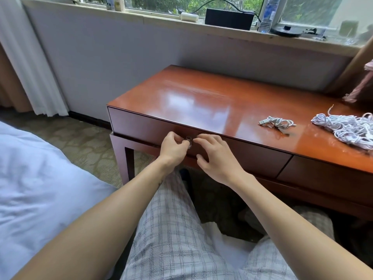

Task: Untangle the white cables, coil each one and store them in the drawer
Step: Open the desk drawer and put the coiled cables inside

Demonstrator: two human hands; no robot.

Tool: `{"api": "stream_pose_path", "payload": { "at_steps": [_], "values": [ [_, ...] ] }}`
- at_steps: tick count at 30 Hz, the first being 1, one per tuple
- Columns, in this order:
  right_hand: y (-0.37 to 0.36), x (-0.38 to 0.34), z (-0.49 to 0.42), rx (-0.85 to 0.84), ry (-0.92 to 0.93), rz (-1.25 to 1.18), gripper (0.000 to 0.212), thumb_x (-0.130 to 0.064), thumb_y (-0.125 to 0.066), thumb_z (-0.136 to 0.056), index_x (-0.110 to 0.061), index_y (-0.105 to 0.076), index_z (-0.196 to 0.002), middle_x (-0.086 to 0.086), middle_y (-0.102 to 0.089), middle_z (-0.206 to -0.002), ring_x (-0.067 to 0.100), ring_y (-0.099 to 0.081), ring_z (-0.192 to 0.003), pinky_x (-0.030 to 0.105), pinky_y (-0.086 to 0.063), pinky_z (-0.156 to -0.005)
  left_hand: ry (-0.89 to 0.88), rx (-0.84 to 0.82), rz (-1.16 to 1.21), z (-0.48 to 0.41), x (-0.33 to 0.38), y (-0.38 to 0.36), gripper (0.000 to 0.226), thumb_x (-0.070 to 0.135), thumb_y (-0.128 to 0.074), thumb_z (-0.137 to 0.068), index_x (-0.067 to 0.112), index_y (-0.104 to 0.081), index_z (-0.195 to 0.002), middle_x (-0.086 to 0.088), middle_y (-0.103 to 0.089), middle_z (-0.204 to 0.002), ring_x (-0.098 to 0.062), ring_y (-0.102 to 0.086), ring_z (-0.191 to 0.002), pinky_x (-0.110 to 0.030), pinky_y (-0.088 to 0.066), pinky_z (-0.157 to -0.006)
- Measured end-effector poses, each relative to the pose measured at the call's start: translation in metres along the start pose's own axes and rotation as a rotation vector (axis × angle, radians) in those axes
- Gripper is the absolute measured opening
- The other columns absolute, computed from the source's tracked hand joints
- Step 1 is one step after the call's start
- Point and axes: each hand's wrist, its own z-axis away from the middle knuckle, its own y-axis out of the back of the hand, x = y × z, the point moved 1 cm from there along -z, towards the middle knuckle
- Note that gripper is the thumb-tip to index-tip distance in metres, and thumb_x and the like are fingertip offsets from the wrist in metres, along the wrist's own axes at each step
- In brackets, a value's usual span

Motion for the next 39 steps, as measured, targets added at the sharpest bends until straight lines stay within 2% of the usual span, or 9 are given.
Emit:
{"api": "stream_pose_path", "payload": {
  "at_steps": [3, 8, 12, 16, 20, 25, 29, 32, 39],
  "values": [
    [0.002, 0.002, 0.002, 0.008, 0.004, 0.020, 0.048, -0.021, -0.063, -0.090, -0.016, -0.059, -0.137, -0.001, -0.054, -0.142, 0.023, -0.042, -0.134, 0.042, -0.034, -0.112, 0.063, 0.008, 0.076, -0.001, 0.005, -0.003, 0.018, 0.023, -0.068, -0.083, 0.013, -0.054, -0.087, -0.005, -0.066, -0.082, -0.020, -0.057, -0.072, -0.033, -0.047, -0.063],
    [0.005, 0.001, 0.005, 0.049, 0.071, 0.113, 0.047, -0.017, -0.063, -0.088, -0.017, -0.060, -0.135, -0.004, -0.054, -0.141, 0.026, -0.042, -0.132, 0.044, -0.031, -0.112, 0.063, 0.054, 0.004, 0.008, 0.011, 0.000, 0.018, 0.022, -0.068, -0.079, 0.014, -0.052, -0.082, -0.001, -0.064, -0.082, -0.017, -0.057, -0.071, -0.030, -0.046, -0.060],
    [0.002, -0.007, 0.005, 0.063, 0.112, 0.130, 0.052, -0.015, -0.067, -0.086, -0.018, -0.059, -0.137, -0.002, -0.050, -0.143, 0.027, -0.041, -0.134, 0.044, -0.031, -0.112, -0.049, 0.057, -0.130, 0.029, 0.000, 0.013, 0.016, 0.027, -0.064, -0.084, 0.018, -0.051, -0.081, 0.002, -0.064, -0.082, -0.015, -0.060, -0.073, -0.030, -0.046, -0.060],
    [0.001, -0.013, 0.013, 0.049, 0.147, 0.116, 0.053, -0.015, -0.067, -0.088, -0.020, -0.056, -0.140, 0.000, -0.052, -0.143, 0.024, -0.045, -0.133, 0.043, -0.034, -0.112, -0.139, 0.033, -0.207, 0.042, -0.008, 0.029, 0.012, 0.032, -0.063, -0.083, 0.025, -0.054, -0.084, 0.006, -0.066, -0.083, -0.015, -0.065, -0.079, -0.041, -0.058, -0.069],
    [0.009, -0.019, 0.019, 0.039, 0.117, 0.103, 0.057, -0.018, -0.061, -0.093, -0.021, -0.047, -0.148, -0.003, -0.055, -0.144, 0.018, -0.048, -0.131, 0.036, -0.037, -0.111, -0.231, 0.056, -0.266, 0.058, -0.009, 0.037, 0.018, 0.032, -0.063, -0.086, 0.027, -0.048, -0.096, 0.008, -0.063, -0.078, -0.013, -0.063, -0.075, -0.040, -0.055, -0.067],
    [0.020, -0.020, 0.026, -0.012, 0.067, 0.120, 0.046, -0.018, -0.057, -0.095, -0.019, -0.055, -0.141, -0.004, -0.064, -0.131, 0.020, -0.060, -0.111, 0.036, -0.049, -0.092, -0.426, 0.070, -0.375, 0.076, -0.007, 0.043, 0.046, 0.019, -0.057, -0.087, 0.028, -0.032, -0.125, 0.004, -0.056, -0.072, -0.019, -0.059, -0.064, -0.038, -0.051, -0.058],
    [0.025, -0.029, 0.034, -0.027, 0.080, 0.107, 0.044, -0.020, -0.056, -0.097, -0.021, -0.057, -0.140, -0.007, -0.065, -0.128, 0.018, -0.061, -0.107, 0.036, -0.051, -0.089, -0.580, 0.128, -0.573, 0.088, -0.017, 0.052, 0.054, 0.025, -0.058, -0.090, 0.026, -0.045, -0.142, 0.004, -0.065, -0.095, -0.018, -0.060, -0.085, -0.037, -0.051, -0.076],
    [0.028, -0.036, 0.041, -0.035, 0.082, 0.103, 0.043, -0.021, -0.056, -0.098, -0.023, -0.057, -0.141, -0.008, -0.065, -0.130, 0.017, -0.061, -0.108, 0.035, -0.052, -0.089, -0.671, 0.191, -0.733, 0.094, -0.021, 0.061, 0.054, 0.030, -0.058, -0.091, 0.019, -0.051, -0.144, 0.003, -0.058, -0.091, -0.018, -0.050, -0.084, -0.036, -0.047, -0.079],
    [0.033, -0.053, 0.060, -0.014, 0.098, 0.068, 0.040, -0.023, -0.056, -0.098, -0.024, -0.061, -0.137, -0.011, -0.067, -0.125, 0.015, -0.062, -0.103, 0.032, -0.053, -0.086, -0.795, 0.272, -0.816, 0.105, -0.015, 0.081, 0.030, 0.033, -0.058, -0.089, 0.020, -0.069, -0.115, -0.004, -0.047, -0.112, -0.027, -0.044, -0.111, -0.039, -0.038, -0.094]
  ]
}}
